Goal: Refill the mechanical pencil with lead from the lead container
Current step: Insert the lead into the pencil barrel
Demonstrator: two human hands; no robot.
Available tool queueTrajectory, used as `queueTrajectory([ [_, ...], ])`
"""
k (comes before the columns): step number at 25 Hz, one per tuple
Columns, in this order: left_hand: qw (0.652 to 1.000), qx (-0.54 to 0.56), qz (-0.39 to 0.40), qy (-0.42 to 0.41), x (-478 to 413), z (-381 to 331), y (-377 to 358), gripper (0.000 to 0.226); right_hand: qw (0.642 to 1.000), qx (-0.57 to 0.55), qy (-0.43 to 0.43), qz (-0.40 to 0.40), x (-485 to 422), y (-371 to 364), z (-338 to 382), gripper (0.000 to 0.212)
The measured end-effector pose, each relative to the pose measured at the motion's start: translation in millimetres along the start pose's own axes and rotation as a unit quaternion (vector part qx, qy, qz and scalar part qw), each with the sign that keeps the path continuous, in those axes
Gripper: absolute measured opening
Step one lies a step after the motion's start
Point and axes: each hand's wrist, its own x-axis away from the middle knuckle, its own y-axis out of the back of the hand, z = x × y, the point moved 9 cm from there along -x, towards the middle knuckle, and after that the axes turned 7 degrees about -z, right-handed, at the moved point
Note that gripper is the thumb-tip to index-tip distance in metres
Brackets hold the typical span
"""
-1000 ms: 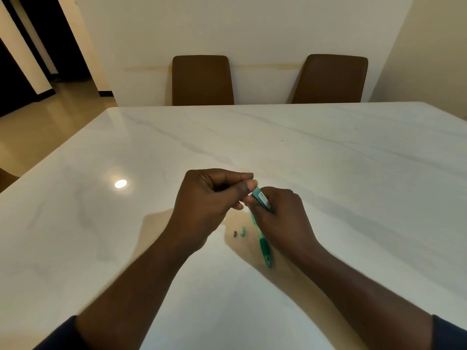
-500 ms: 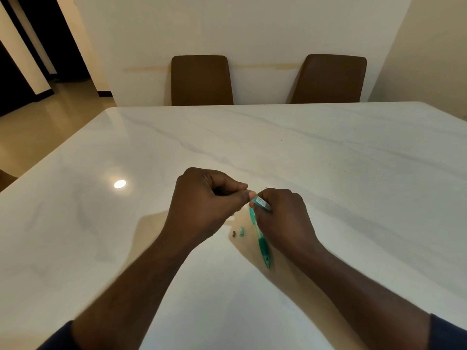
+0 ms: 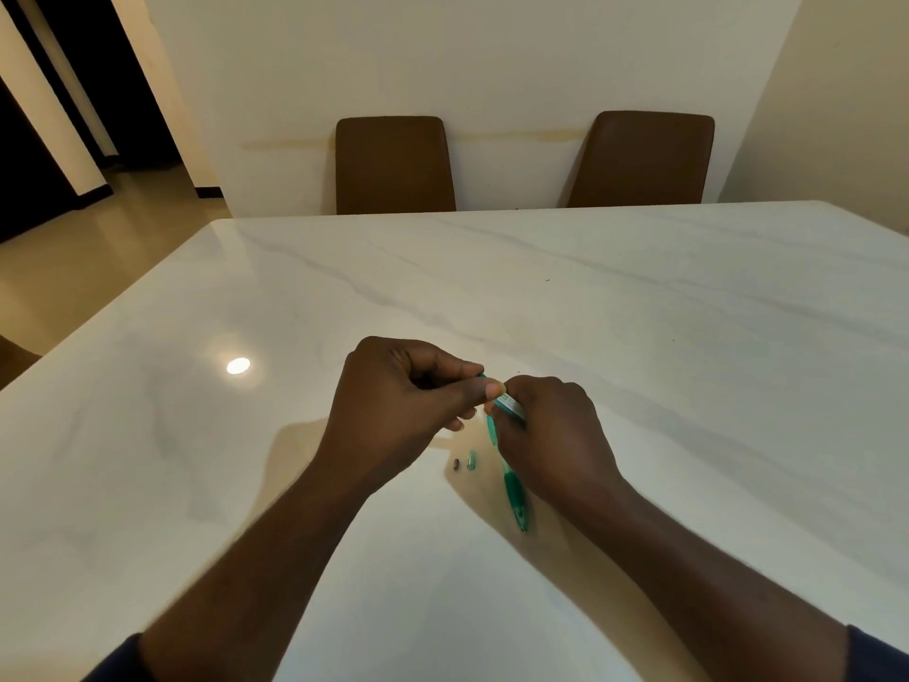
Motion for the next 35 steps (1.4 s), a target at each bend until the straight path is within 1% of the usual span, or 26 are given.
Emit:
queueTrajectory([
  [2,0.999,-0.02,-0.012,-0.022,2,-1,-2,0.014,1.0,-0.014,-0.011,0.001,0,0,-2,0.019],
  [5,0.992,-0.056,-0.033,-0.107,8,-9,-10,0.016,0.998,-0.054,-0.029,-0.002,-2,3,-5,0.02],
  [7,0.987,-0.059,-0.036,-0.148,14,-14,-17,0.018,0.996,-0.08,-0.034,-0.003,-1,4,-4,0.025],
  [8,0.987,-0.049,-0.042,-0.146,15,-15,-17,0.019,0.995,-0.09,-0.033,-0.009,-1,6,-3,0.029],
  [10,0.993,0.024,-0.072,-0.089,7,-10,-5,0.018,0.995,-0.093,-0.02,-0.023,-2,11,0,0.031],
  [12,0.988,0.109,-0.11,-0.014,-7,1,14,0.015,0.995,-0.088,-0.028,-0.03,-8,12,-8,0.02],
  [13,0.987,0.12,-0.105,0.016,-14,8,22,0.014,0.994,-0.089,-0.043,-0.037,-11,13,-15,0.017],
  [14,0.991,0.103,-0.078,0.042,-19,16,24,0.013,0.993,-0.091,-0.055,-0.048,-15,15,-21,0.017],
  [16,0.995,0.022,0.024,0.091,-20,33,16,0.014,0.991,-0.096,-0.068,-0.068,-21,18,-30,0.019],
  [17,0.991,-0.016,0.075,0.11,-17,40,7,0.015,0.99,-0.099,-0.071,-0.074,-23,19,-32,0.02],
  [18,0.986,-0.041,0.109,0.121,-13,45,0,0.014,0.989,-0.103,-0.073,-0.075,-24,20,-33,0.02],
  [20,0.983,-0.07,0.129,0.109,-8,49,-11,0.009,0.988,-0.108,-0.079,-0.071,-23,18,-34,0.02],
  [22,0.985,-0.091,0.116,0.089,-9,50,-17,0.007,0.987,-0.115,-0.085,-0.072,-23,17,-36,0.019],
  [27,0.986,-0.092,0.109,0.088,-11,57,-21,0.008,0.987,-0.13,-0.079,-0.044,-22,13,-33,0.017],
  [29,0.987,-0.098,0.104,0.078,-10,56,-23,0.01,0.986,-0.149,-0.068,-0.021,-21,11,-28,0.017],
  [31,0.987,-0.109,0.099,0.072,-11,54,-23,0.012,0.979,-0.195,-0.062,0.008,-21,8,-25,0.017],
  [33,0.988,-0.102,0.09,0.078,-15,54,-16,0.01,0.966,-0.245,-0.07,0.054,-18,2,-23,0.017],
  [35,0.989,-0.086,0.077,0.094,-19,56,-5,0.009,0.958,-0.255,-0.076,0.107,-13,-8,-19,0.017],
])
